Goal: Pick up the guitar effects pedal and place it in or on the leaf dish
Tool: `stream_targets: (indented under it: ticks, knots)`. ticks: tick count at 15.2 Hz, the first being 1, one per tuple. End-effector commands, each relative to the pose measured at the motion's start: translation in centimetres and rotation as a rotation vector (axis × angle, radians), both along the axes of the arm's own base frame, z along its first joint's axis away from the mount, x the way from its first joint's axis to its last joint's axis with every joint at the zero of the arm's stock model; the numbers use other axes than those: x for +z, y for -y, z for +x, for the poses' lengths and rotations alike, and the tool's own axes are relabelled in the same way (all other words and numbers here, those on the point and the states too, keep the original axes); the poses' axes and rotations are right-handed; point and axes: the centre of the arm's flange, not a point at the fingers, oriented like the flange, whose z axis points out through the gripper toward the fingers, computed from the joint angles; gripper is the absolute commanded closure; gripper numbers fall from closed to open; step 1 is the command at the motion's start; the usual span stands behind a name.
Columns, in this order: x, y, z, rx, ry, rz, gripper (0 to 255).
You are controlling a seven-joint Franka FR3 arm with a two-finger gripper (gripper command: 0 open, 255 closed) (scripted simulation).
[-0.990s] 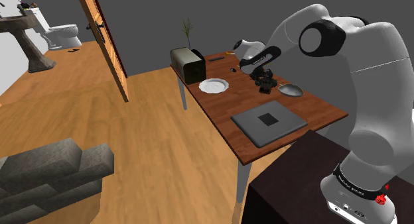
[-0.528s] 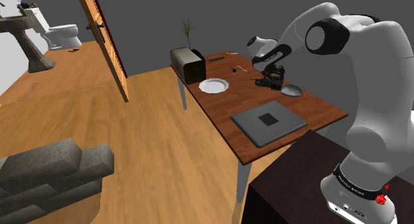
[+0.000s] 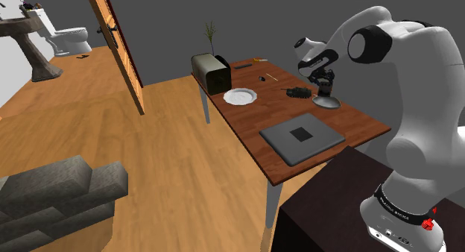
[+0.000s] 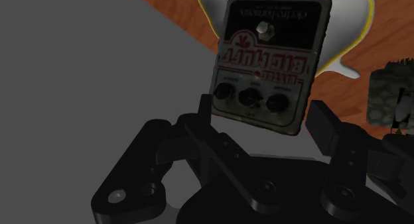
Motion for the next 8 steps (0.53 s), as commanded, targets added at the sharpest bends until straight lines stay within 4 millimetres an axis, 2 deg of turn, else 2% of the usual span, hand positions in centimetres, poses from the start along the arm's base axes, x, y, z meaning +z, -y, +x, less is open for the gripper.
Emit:
stream_targets:
  ticks: [1, 8]
  knots:
    - [0.2, 1.4, -0.6, 0.001, 0.0, 0.0, 255]
    - [-3.5, 1.4, -0.6, 0.001, 0.0, 0.0, 255]
